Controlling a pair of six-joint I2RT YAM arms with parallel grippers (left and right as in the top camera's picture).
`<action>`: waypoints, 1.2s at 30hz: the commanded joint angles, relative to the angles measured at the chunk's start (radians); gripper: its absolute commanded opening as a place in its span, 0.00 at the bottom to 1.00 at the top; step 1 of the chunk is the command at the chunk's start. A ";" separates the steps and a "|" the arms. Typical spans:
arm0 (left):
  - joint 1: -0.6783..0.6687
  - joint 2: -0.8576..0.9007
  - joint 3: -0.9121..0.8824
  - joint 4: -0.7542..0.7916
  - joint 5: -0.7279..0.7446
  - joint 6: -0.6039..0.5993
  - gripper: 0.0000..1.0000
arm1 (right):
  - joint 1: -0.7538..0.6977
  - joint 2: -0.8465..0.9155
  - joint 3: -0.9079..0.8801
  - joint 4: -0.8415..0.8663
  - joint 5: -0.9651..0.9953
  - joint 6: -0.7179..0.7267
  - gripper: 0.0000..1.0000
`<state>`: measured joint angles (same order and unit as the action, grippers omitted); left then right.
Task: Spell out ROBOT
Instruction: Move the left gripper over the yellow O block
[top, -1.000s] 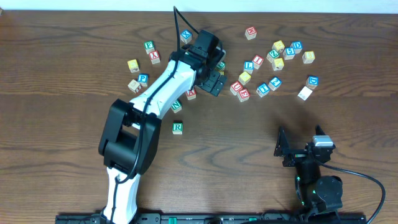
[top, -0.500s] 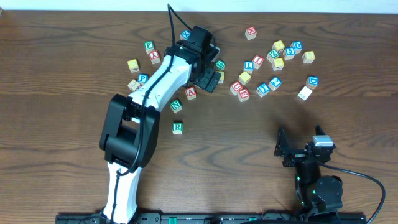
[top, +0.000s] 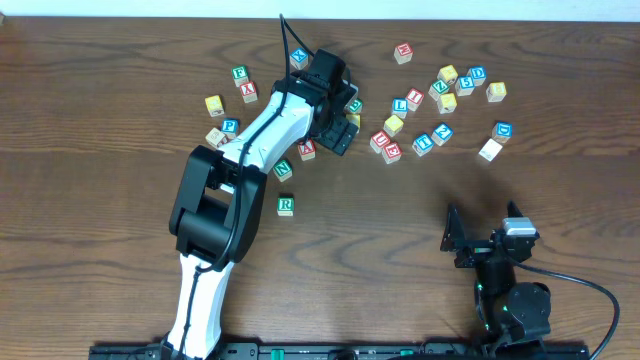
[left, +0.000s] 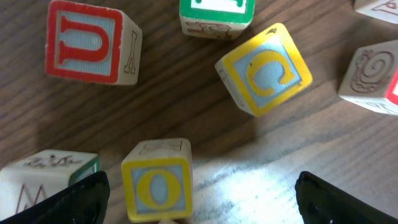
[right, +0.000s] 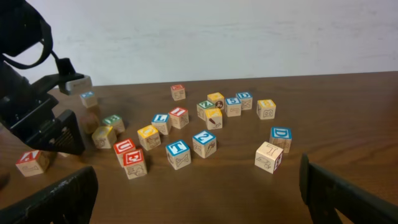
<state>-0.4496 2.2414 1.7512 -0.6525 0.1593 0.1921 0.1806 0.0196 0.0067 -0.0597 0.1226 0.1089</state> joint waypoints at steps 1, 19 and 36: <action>0.001 0.008 0.025 0.008 0.013 0.017 0.94 | -0.005 0.000 -0.002 -0.004 -0.002 -0.013 0.99; 0.002 0.009 0.020 0.018 0.004 0.017 0.81 | -0.005 0.000 -0.002 -0.004 -0.002 -0.013 0.99; 0.002 0.044 0.019 0.037 0.002 0.013 0.80 | -0.005 0.000 -0.002 -0.004 -0.002 -0.013 0.99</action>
<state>-0.4496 2.2566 1.7512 -0.6159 0.1589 0.1997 0.1806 0.0196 0.0067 -0.0597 0.1226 0.1089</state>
